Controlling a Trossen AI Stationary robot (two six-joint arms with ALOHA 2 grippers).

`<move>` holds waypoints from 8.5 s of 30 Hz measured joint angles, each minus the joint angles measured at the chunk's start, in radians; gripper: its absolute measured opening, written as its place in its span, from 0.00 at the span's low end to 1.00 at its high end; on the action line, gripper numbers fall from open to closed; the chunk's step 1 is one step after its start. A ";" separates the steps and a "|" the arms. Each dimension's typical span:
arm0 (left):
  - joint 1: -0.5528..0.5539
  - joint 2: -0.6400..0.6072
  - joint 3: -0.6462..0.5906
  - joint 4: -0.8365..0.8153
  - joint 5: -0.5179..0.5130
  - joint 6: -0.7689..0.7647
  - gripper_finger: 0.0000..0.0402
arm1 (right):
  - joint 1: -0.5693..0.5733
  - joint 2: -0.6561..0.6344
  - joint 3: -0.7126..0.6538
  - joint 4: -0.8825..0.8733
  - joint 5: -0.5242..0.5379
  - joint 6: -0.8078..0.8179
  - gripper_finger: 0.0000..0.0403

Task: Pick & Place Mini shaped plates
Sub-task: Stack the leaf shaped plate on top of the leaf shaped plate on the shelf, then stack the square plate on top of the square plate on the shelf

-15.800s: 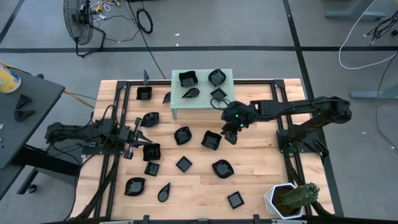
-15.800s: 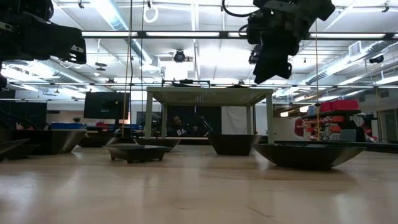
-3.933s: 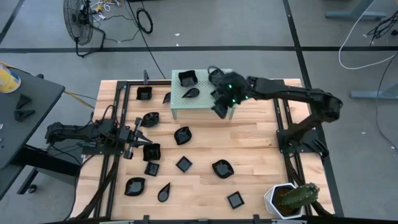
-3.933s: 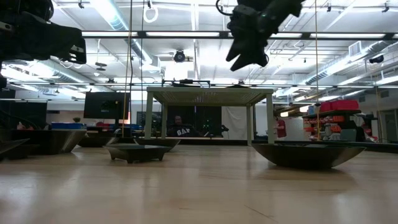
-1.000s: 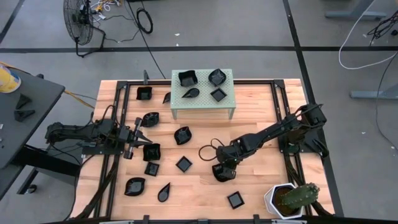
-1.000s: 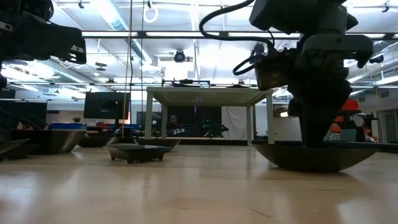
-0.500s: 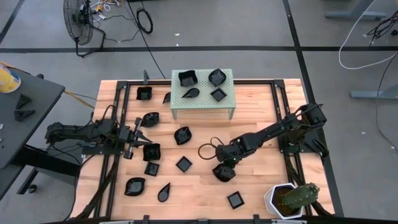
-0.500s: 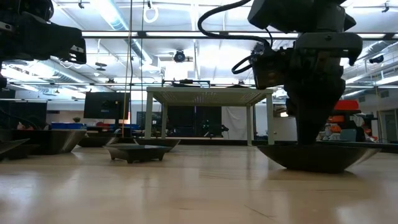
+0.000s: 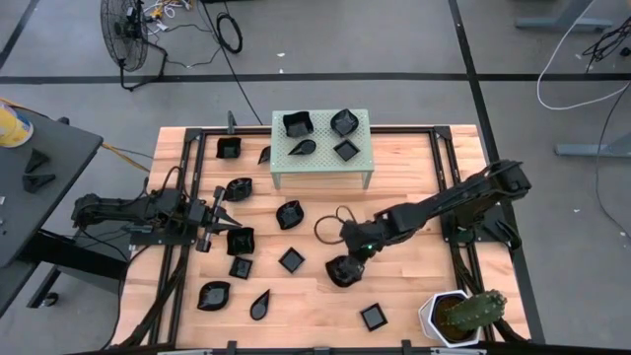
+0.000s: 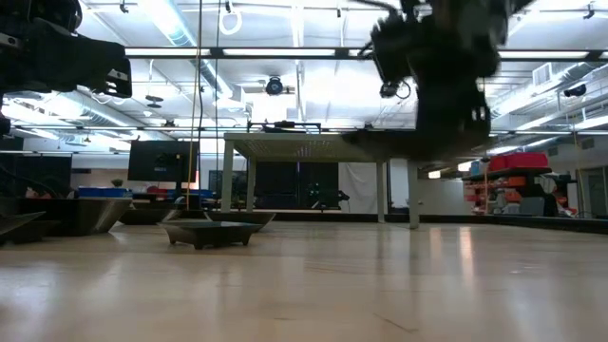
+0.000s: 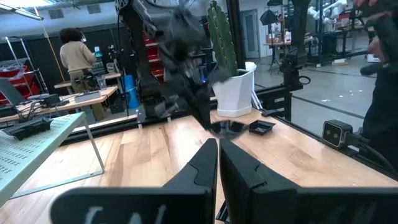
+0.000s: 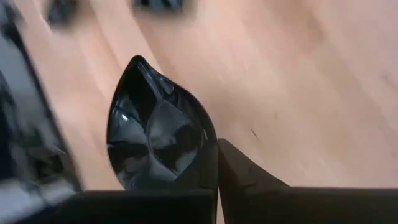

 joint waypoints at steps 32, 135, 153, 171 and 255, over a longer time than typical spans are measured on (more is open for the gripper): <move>0.000 0.000 0.000 0.000 0.000 0.000 0.06 | -0.558 -0.285 0.085 0.050 0.235 0.442 0.00; 0.000 0.000 0.000 0.000 0.000 0.000 0.06 | -0.920 -0.175 0.084 0.122 0.101 0.433 0.38; 0.000 0.000 0.000 0.000 0.000 0.000 0.06 | -0.920 -0.186 0.084 0.112 0.090 0.183 0.39; 0.000 0.000 0.000 0.000 0.000 0.000 0.06 | -0.731 -0.312 0.084 -0.036 0.065 -0.204 0.39; 0.000 0.000 0.000 0.000 0.000 0.000 0.06 | 0.418 0.268 0.087 0.010 0.100 -0.720 0.39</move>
